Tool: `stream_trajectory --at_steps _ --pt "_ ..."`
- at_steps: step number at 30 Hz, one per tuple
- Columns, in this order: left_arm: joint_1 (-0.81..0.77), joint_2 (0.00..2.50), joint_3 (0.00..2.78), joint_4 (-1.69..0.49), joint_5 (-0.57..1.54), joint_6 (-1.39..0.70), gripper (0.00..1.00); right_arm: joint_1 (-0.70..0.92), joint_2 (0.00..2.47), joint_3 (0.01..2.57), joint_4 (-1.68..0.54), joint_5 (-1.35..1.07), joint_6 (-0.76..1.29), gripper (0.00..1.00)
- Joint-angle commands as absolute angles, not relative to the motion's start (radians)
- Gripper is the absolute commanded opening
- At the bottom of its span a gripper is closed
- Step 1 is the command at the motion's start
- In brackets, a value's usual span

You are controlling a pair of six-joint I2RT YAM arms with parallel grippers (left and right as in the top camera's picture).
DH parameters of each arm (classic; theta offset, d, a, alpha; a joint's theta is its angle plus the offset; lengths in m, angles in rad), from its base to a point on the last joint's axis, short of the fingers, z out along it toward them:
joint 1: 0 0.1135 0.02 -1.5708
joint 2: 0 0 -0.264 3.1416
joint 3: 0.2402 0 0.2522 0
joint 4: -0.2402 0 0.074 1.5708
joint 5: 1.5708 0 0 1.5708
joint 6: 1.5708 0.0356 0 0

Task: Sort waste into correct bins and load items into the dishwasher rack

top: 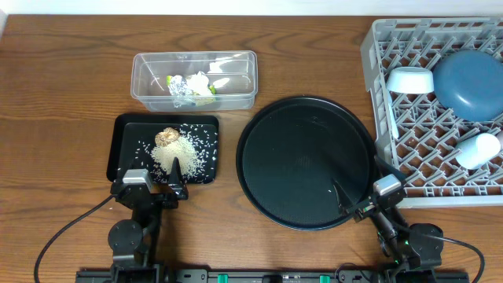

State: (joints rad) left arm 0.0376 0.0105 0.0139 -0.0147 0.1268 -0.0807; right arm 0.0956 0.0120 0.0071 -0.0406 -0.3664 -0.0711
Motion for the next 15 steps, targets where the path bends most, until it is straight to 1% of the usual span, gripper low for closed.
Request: stream_trajectory --at_steps 1,15 --pt "0.041 0.004 0.004 -0.059 0.142 -0.072 0.98 0.097 0.007 0.006 -0.045 -0.367 -0.084 0.99" --pt "0.041 0.004 0.004 -0.059 0.142 -0.072 0.98 0.097 0.007 0.006 -0.045 -0.367 -0.084 0.99"
